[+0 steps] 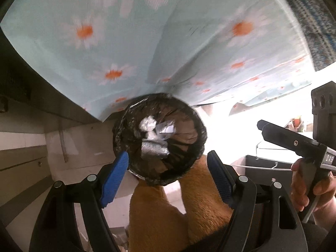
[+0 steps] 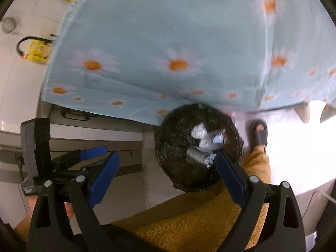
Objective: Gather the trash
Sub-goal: 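Raise both tools back over the table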
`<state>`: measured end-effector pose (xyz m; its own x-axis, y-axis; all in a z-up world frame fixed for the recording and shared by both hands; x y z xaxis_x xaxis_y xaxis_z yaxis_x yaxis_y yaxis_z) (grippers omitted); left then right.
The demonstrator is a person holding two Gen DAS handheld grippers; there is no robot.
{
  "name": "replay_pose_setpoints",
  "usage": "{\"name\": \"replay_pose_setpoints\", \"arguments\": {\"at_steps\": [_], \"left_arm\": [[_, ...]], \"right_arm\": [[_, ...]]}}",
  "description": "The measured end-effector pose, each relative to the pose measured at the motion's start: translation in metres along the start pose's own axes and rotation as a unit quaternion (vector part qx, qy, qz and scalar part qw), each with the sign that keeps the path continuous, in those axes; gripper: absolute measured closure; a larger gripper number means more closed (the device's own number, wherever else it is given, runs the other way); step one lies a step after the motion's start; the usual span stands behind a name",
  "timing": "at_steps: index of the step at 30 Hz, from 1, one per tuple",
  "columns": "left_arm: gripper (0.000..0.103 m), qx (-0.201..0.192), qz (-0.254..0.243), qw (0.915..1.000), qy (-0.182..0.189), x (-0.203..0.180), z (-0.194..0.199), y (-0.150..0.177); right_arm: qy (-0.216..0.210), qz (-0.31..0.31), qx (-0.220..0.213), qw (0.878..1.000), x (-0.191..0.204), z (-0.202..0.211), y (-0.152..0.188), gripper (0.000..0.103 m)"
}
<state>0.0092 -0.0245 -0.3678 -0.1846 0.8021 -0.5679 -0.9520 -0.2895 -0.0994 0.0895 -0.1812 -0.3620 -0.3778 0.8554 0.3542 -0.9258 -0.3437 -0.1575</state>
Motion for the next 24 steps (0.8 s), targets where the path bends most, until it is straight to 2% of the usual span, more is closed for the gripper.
{"name": "replay_pose_setpoints", "arguments": {"at_steps": [6, 12, 19, 24], "left_arm": [[0.028, -0.048, -0.013, 0.9988, -0.005, -0.025, 0.044, -0.015], [0.028, -0.099, -0.024, 0.9948, -0.005, -0.053, 0.09, -0.038], [0.028, -0.151, -0.031, 0.988, -0.01, -0.086, 0.124, -0.073], [0.028, -0.189, -0.013, 0.9817, -0.022, -0.096, 0.142, -0.098]], "right_arm": [[0.017, 0.067, -0.066, 0.995, 0.021, 0.058, -0.019, 0.012], [0.014, 0.119, -0.138, 0.983, 0.039, 0.114, -0.056, 0.012], [0.011, 0.137, -0.208, 0.968, 0.04, 0.164, -0.13, 0.012], [0.02, 0.152, -0.225, 0.962, 0.029, 0.177, -0.185, 0.012]]}}
Point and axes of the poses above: each gripper's, at about its wrist camera, not at the fingertips, and z roughly against the way its jaws point, x to its left, y to its underside, the point moved 7 cm from there along -z, roughly the way its jaws point, and after that the axes turned 14 degrees about y, right-handed, at the moved point
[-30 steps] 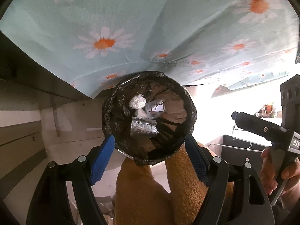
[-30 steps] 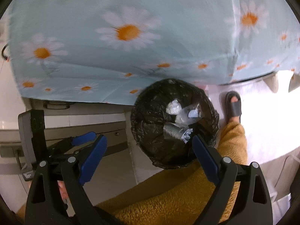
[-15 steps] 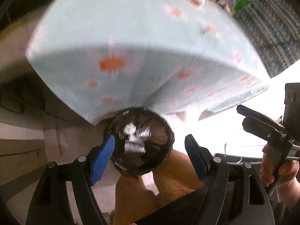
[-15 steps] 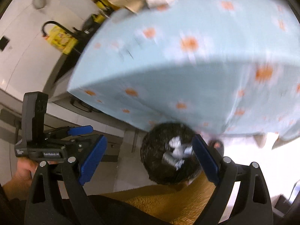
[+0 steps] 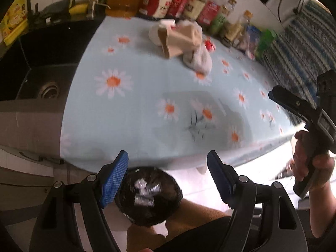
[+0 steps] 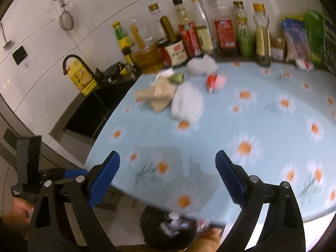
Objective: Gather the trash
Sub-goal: 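Raise both tools back over the table, then grasp the crumpled red-and-pink wrapper with the right tool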
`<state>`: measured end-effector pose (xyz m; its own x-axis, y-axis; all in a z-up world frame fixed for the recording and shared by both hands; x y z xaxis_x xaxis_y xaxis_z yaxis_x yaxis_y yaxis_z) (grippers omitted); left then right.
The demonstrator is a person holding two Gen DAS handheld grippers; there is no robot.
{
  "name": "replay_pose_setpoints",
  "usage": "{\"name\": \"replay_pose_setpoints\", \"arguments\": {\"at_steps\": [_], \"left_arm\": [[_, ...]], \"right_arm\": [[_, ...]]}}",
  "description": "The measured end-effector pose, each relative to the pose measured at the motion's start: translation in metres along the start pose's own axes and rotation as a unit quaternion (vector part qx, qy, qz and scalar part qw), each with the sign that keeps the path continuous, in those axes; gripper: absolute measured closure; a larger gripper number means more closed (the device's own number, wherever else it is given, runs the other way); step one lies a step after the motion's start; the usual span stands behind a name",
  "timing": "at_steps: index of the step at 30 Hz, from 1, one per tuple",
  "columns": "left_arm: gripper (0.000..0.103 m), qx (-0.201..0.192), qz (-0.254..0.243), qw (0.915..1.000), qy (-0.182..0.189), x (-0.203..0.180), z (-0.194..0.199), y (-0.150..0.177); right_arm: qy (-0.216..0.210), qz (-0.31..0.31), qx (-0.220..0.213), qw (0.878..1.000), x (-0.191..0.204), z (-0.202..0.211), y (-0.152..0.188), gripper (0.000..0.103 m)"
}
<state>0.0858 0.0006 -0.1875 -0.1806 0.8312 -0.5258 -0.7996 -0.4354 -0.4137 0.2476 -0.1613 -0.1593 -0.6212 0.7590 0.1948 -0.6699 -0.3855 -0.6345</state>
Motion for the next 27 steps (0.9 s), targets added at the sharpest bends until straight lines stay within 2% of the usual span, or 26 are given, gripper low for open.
{"name": "replay_pose_setpoints", "arguments": {"at_steps": [6, 8, 14, 15, 17, 23, 25, 27], "left_arm": [[0.028, -0.024, 0.016, 0.9993, -0.021, -0.008, -0.002, -0.027], [0.024, -0.033, 0.021, 0.9989, -0.027, -0.013, -0.002, -0.037], [0.023, -0.056, 0.035, 0.9968, -0.047, -0.025, -0.007, -0.065], [0.023, -0.059, 0.037, 0.9963, -0.052, -0.027, -0.008, -0.07], [0.014, -0.064, 0.041, 0.9954, -0.059, -0.03, -0.009, -0.077], [0.013, -0.077, 0.046, 0.9926, -0.082, -0.04, -0.013, -0.096], [0.008, -0.079, 0.048, 0.9917, -0.09, -0.042, -0.015, -0.099], [0.008, -0.078, 0.051, 0.9912, -0.093, -0.043, -0.017, -0.103]], "right_arm": [[0.012, 0.015, 0.004, 1.0, -0.027, -0.032, -0.054, 0.011], [0.021, 0.019, 0.007, 1.0, -0.037, -0.047, -0.068, 0.01], [0.018, 0.015, 0.039, 0.999, -0.061, -0.104, -0.102, 0.01], [0.02, 0.019, 0.044, 0.999, -0.062, -0.111, -0.106, 0.01], [0.031, 0.022, 0.055, 0.998, -0.065, -0.127, -0.114, 0.01], [0.031, 0.024, 0.083, 0.996, -0.07, -0.171, -0.125, 0.011], [0.034, 0.024, 0.095, 0.995, -0.072, -0.186, -0.126, 0.014], [0.029, 0.028, 0.112, 0.993, -0.071, -0.197, -0.123, 0.023]]}}
Point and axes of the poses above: each gripper's, at about its wrist camera, not at the fingertips, and z roughly against the way its jaws point, x to its left, y to its underside, the point moved 7 cm from there along -z, roughly the way its jaws point, and after that the axes turned 14 degrees about y, right-handed, at the moved point
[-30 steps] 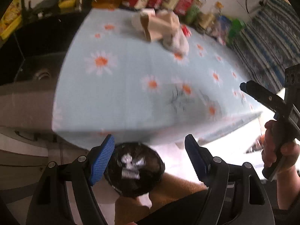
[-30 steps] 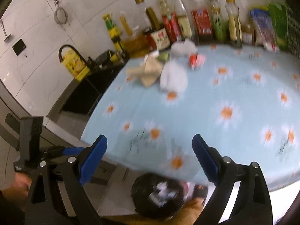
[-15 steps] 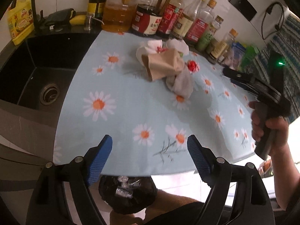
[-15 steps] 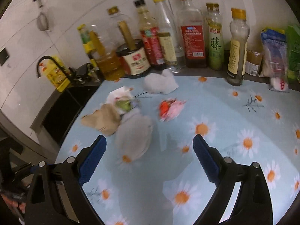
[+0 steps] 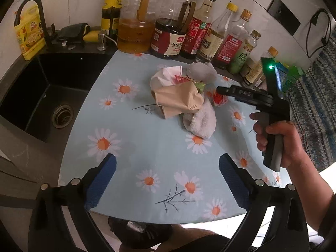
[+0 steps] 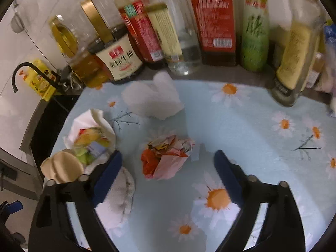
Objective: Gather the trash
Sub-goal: 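Grasp the crumpled red-and-pink wrapper with the right tool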
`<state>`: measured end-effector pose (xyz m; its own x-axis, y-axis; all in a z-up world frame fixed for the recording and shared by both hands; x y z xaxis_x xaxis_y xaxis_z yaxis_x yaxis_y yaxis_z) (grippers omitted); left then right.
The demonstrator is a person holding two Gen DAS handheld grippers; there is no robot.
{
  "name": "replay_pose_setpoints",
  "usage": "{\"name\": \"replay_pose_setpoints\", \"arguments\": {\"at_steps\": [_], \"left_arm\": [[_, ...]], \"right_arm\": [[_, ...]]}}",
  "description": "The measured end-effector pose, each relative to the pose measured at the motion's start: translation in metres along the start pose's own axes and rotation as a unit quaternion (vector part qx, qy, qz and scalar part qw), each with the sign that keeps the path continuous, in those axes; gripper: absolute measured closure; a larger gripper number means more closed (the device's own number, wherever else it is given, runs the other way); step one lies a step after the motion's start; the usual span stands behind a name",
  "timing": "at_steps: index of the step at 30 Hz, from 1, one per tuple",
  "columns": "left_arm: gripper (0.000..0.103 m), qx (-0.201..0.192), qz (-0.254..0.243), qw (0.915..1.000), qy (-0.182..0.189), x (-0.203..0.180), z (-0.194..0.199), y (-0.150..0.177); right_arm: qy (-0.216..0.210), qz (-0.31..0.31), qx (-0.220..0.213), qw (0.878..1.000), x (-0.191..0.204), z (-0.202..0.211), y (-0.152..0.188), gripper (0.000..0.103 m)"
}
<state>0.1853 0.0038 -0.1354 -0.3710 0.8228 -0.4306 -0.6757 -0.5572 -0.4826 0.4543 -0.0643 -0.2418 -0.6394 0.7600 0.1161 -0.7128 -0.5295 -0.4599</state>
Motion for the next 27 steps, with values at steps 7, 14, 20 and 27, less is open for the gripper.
{"name": "replay_pose_setpoints", "arguments": {"at_steps": [7, 14, 20, 27], "left_arm": [[0.008, -0.001, 0.004, 0.9999, -0.016, -0.004, -0.012, -0.012], [0.008, 0.001, 0.014, 0.9996, -0.022, -0.001, -0.025, -0.027], [0.007, 0.011, 0.027, 0.9996, 0.002, 0.0, -0.048, -0.041], [0.007, 0.03, 0.056, 0.998, 0.0, 0.013, -0.081, -0.058]], "right_arm": [[0.002, 0.012, 0.006, 1.0, 0.0, -0.017, -0.003, 0.041], [-0.019, 0.015, 0.003, 1.0, -0.002, -0.012, -0.003, 0.047], [-0.052, -0.001, -0.006, 0.999, -0.008, 0.013, 0.002, 0.047], [-0.078, 0.0, -0.019, 0.997, -0.009, 0.052, 0.019, 0.047]]}}
Point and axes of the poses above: each gripper's, at about its wrist camera, not at the fingertips, and z roughly against the way its jaws point, x to its left, y to its underside, the point moved 7 cm from there along -z, roughly the way its jaws point, and after that the axes turned 14 degrees about y, right-handed, at the moved point
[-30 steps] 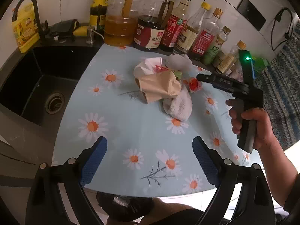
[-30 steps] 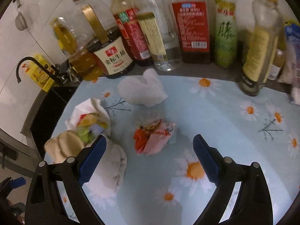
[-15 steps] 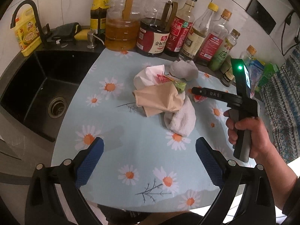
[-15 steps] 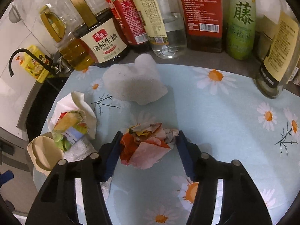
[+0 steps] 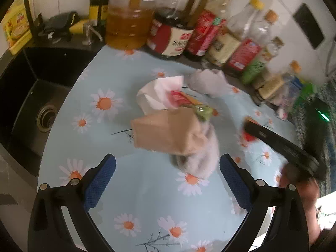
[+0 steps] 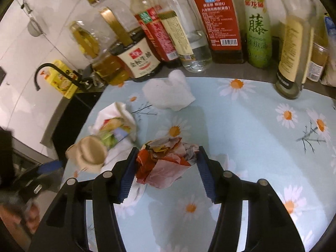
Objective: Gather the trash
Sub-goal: 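Grasp the crumpled red-and-pink wrapper with the right tool, then grasp the tan paper napkin with the left tool while the right tool holds the wrapper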
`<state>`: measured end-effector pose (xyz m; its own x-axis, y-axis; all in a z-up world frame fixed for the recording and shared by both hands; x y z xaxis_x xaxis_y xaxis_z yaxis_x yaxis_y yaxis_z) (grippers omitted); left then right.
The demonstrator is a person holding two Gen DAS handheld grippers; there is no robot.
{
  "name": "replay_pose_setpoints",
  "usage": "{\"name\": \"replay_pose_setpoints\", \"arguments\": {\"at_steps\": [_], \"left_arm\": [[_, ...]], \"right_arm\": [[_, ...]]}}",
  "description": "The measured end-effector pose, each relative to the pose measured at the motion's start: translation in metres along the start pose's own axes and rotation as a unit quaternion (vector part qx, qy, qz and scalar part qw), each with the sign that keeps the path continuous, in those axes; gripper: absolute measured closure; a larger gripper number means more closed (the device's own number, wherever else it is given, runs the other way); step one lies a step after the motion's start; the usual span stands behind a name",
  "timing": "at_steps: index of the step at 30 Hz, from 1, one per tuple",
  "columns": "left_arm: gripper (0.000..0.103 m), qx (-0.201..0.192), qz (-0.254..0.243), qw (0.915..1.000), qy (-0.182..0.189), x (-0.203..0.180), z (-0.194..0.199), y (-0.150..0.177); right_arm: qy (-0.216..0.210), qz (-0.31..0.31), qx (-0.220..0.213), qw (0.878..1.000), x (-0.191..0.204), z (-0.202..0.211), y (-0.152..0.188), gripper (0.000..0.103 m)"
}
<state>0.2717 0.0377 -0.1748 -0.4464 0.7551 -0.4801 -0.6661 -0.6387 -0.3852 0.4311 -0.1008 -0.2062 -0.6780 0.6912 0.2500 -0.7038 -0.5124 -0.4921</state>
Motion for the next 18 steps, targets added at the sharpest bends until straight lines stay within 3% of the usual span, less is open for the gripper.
{"name": "replay_pose_setpoints", "arguments": {"at_steps": [7, 14, 18], "left_arm": [[0.007, 0.019, 0.019, 0.9996, 0.002, 0.003, -0.02, -0.014], [0.007, 0.033, 0.032, 0.9987, -0.023, 0.015, -0.038, -0.023], [0.008, 0.029, 0.034, 0.9988, -0.017, 0.018, -0.044, -0.025]], "right_arm": [[-0.011, -0.002, -0.005, 1.0, 0.002, 0.029, 0.024, 0.047], [-0.016, -0.004, 0.001, 1.0, 0.003, 0.037, 0.039, 0.047], [-0.018, -0.003, 0.001, 1.0, 0.003, 0.038, 0.044, 0.047]]}}
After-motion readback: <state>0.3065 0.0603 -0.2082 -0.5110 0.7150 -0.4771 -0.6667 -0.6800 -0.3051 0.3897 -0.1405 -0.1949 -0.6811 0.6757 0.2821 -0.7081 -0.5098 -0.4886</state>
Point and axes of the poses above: each gripper's, at about its wrist camera, not at the fingertips, and z roughly against the way its jaws point, x to its left, y to its underside, the point moved 7 cm from there along -z, roughly the way its jaws point, and after that the axes turned 14 degrees about y, right-handed, at the moved point
